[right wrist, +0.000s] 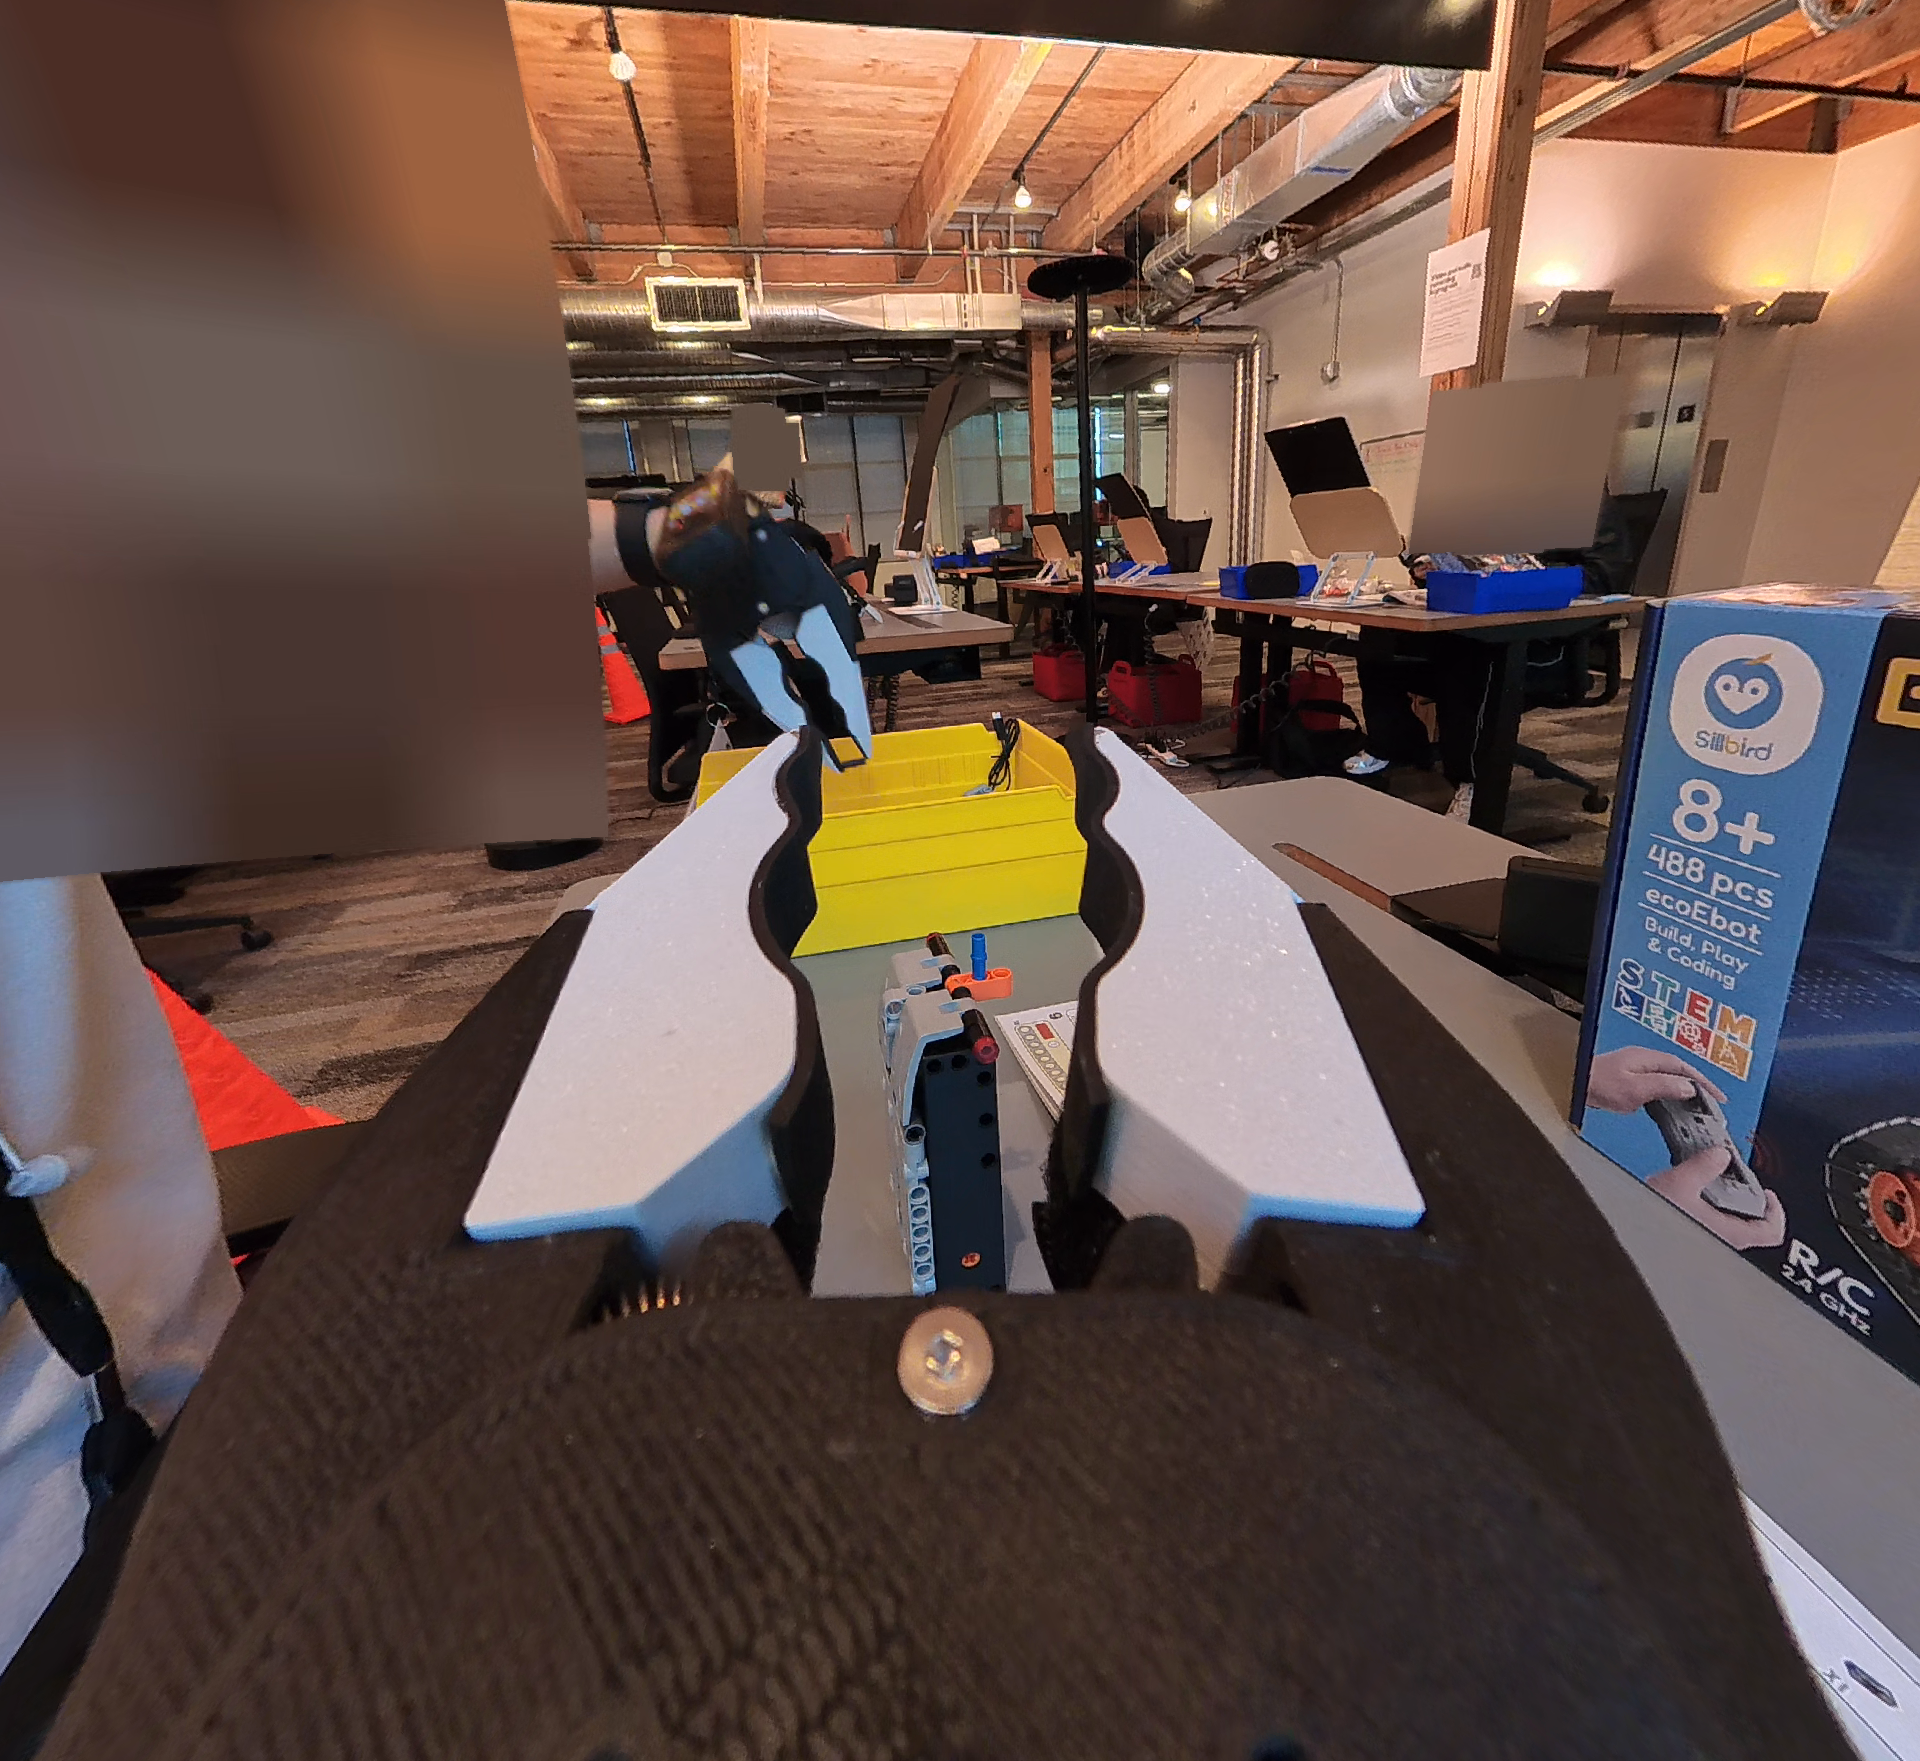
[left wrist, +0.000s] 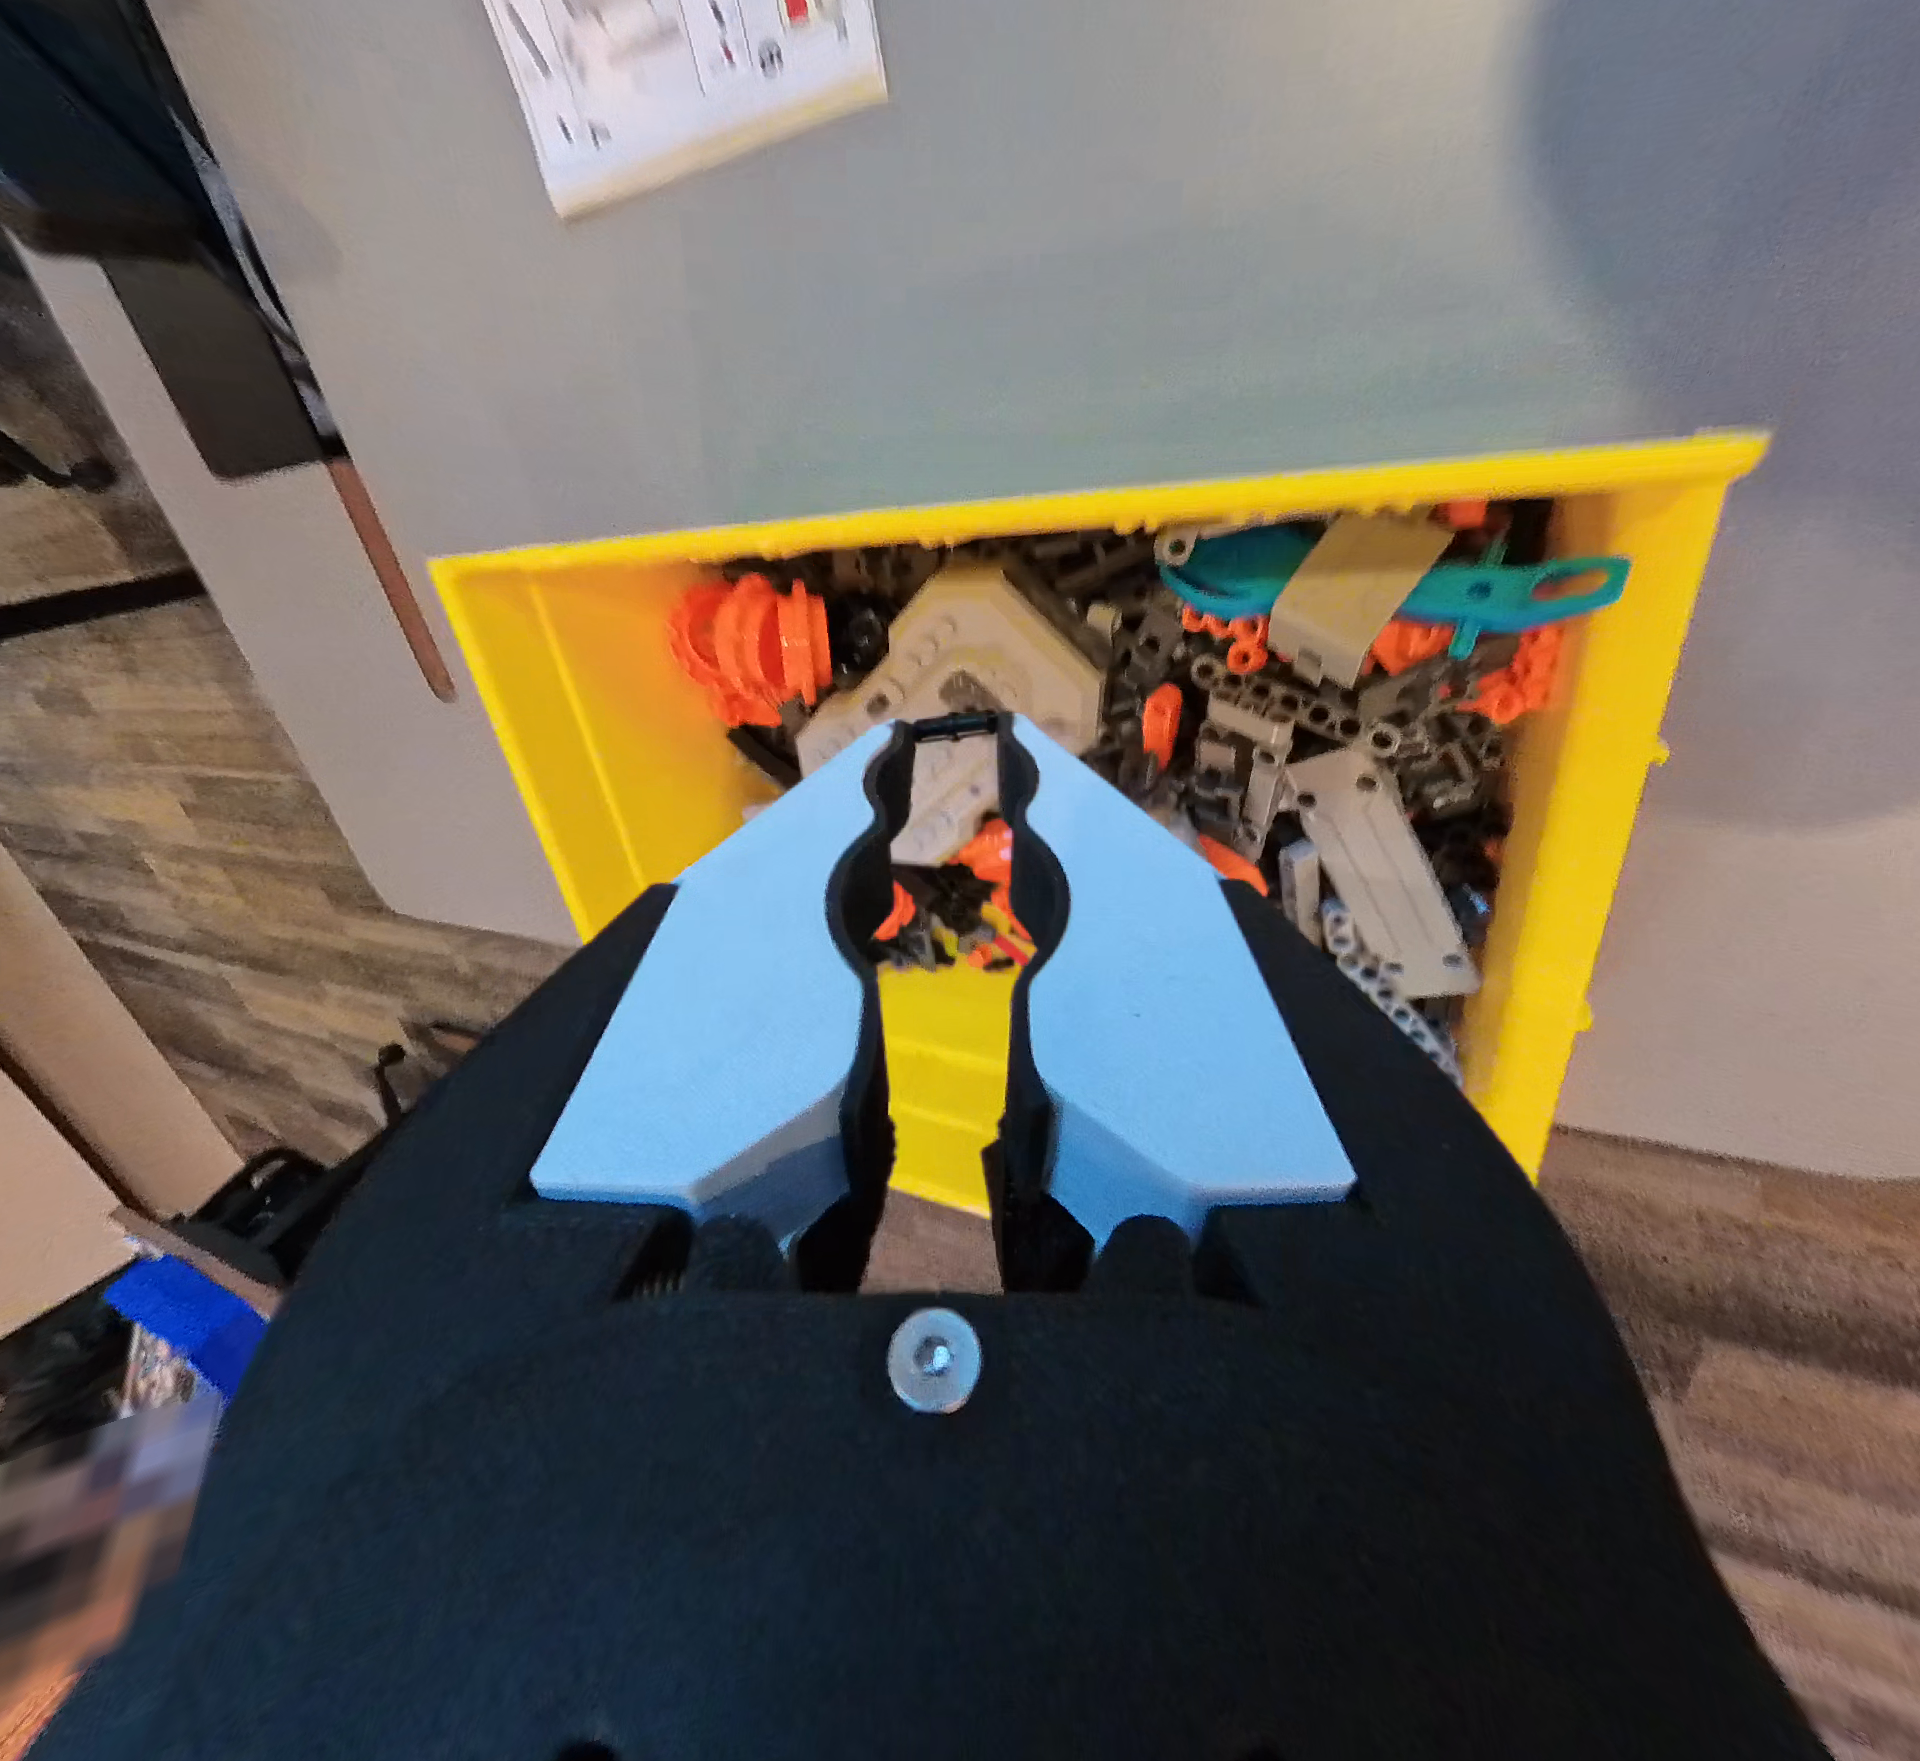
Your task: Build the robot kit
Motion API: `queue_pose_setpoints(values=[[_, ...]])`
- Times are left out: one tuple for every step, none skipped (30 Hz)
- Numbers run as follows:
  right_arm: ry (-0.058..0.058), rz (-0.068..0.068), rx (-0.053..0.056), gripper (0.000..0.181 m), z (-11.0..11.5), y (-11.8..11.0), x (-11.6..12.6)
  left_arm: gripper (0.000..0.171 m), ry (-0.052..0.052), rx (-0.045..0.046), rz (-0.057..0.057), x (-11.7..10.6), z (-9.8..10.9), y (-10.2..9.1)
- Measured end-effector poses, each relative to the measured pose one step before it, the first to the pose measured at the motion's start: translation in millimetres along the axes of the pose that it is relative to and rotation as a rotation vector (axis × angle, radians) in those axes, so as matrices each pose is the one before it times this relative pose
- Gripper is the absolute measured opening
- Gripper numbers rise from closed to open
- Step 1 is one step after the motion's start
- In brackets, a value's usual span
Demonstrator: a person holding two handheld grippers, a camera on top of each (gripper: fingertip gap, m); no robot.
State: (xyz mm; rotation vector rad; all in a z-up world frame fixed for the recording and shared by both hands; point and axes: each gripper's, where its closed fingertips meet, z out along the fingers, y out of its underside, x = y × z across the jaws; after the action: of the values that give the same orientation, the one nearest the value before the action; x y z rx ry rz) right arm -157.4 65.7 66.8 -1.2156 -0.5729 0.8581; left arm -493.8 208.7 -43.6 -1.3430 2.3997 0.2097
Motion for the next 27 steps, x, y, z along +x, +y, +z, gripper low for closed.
queue_pose_setpoints(values=[[0.0001,0.0012,0.0013,0.048,-0.08,-0.05,0.28,0.014,-0.0065,0.02977,-0.0039,-1.59,-3.66,-9.99],[-0.0002,0.0031,0.0007,0.048,-0.12,0.13,0.33,0.014,-0.0108,0.02779,-0.0124,-2.75,-3.04,-10.73],[0.0000,0.0029,0.0002,0.048,-0.05,0.33,0.40,0.014,-0.0058,0.02661,-0.0202,-2.41,-2.01,-11.82],[-0.0005,0.0017,-0.0002,0.048,0.08,0.23,0.21,0.014,-0.0084,0.02927,-0.0290,-2.54,-0.24,-13.11],[-0.0008,0.0005,-0.0018,0.048,0.09,0.40,0.05,0.014,-0.0014,0.03540,-0.0396,-0.76,1.76,-14.72],[0.0007,-0.0009,-0.0024,0.048,0.09,0.52,0.09,0.014,0.0191,0.03892,-0.0415,3.51,4.06,-15.09],[0.0008,-0.0005,-0.0008,0.048,-0.05,0.31,0.24,0.014,0.0205,0.03606,-0.0345,4.68,6.02,-13.97],[0.0000,0.0013,-0.0001,0.048,-0.10,0.17,0.20,0.014,0.0281,0.03392,-0.0214,6.58,7.32,-12.41],[0.0016,0.0004,-0.0029,0.048,-0.03,0.64,0.53,0.014,0.0327,0.03304,-0.0118,7.29,7.99,-10.74],[0.0038,-0.0024,-0.0052,0.048,-0.20,1.07,0.91,0.014,0.0234,0.02063,-0.0089,5.22,8.82,-7.90],[0.0036,-0.0011,-0.0042,0.048,-0.06,1.14,0.97,0.014,0.0257,0.00937,-0.0060,4.57,9.13,-5.31],[0.0013,0.0023,-0.0026,0.048,-0.12,1.06,0.75,0.014,0.0224,-0.00012,-0.0035,3.36,9.17,-3.10],[0.0008,0.0043,-0.0027,0.048,0.16,1.22,0.82,0.014,0.0016,-0.01364,-0.0027,-0.52,9.06,-0.67],[0.0019,0.0026,-0.0043,0.048,0.07,1.46,0.96,0.014,-0.0019,-0.02117,0.0013,-1.12,8.69,0.41],[0.0023,0.0003,-0.0039,0.048,0.16,1.13,0.80,0.014,0.0089,-0.01851,0.0028,0.82,7.78,0.13],[0.0014,-0.0002,-0.0024,0.048,0.07,0.68,0.51,0.014,0.0050,-0.01814,0.0007,0.29,6.78,-0.10],[0.0005,0.0000,-0.0024,0.048,0.00,0.47,0.18,0.014,0.0097,-0.01613,0.0049,1.01,5.89,-0.23],[0.0002,0.0002,0.0012,0.048,-0.15,-0.13,0.06,0.014,0.0082,-0.01653,0.0055,0.78,5.27,0.24],[-0.0005,0.0011,0.0034,0.048,-0.19,-0.58,-0.08,0.014,0.0024,-0.01984,0.0050,-0.12,4.89,0.92],[-0.0016,0.0013,0.0007,0.048,-0.16,-0.27,-0.14,0.014,-0.0032,-0.02575,0.0078,-0.87,4.78,1.65],[0.0008,-0.0014,-0.0010,0.048,-0.32,-0.02,0.16,0.014,0.0003,-0.02273,0.0132,0.07,4.39,1.28],[0.0025,-0.0035,-0.0032,0.048,-0.24,0.36,0.37,0.014,-0.0013,-0.01797,0.0158,0.13,4.00,0.68],[0.0021,-0.0026,-0.0053,0.049,-0.20,0.70,0.36,0.014,-0.0004,-0.01537,0.0163,0.31,3.63,0.08],[0.0003,-0.0020,-0.0016,0.049,-0.22,-0.09,-0.08,0.014,0.0055,-0.00652,0.0132,1.25,3.19,-1.20],[-0.0009,-0.0015,0.0019,0.048,-0.31,-0.65,-0.40,0.014,0.0019,-0.00409,0.0078,0.39,2.86,-1.51],[-0.0018,-0.0003,0.0026,0.048,-0.27,-0.77,-0.48,0.014,0.0013,-0.00883,0.0065,-0.16,2.79,-0.63],[-0.0018,0.0003,0.0029,0.049,-0.30,-0.93,-0.47,0.014,0.0034,-0.00754,0.0086,0.20,2.51,-0.37]])
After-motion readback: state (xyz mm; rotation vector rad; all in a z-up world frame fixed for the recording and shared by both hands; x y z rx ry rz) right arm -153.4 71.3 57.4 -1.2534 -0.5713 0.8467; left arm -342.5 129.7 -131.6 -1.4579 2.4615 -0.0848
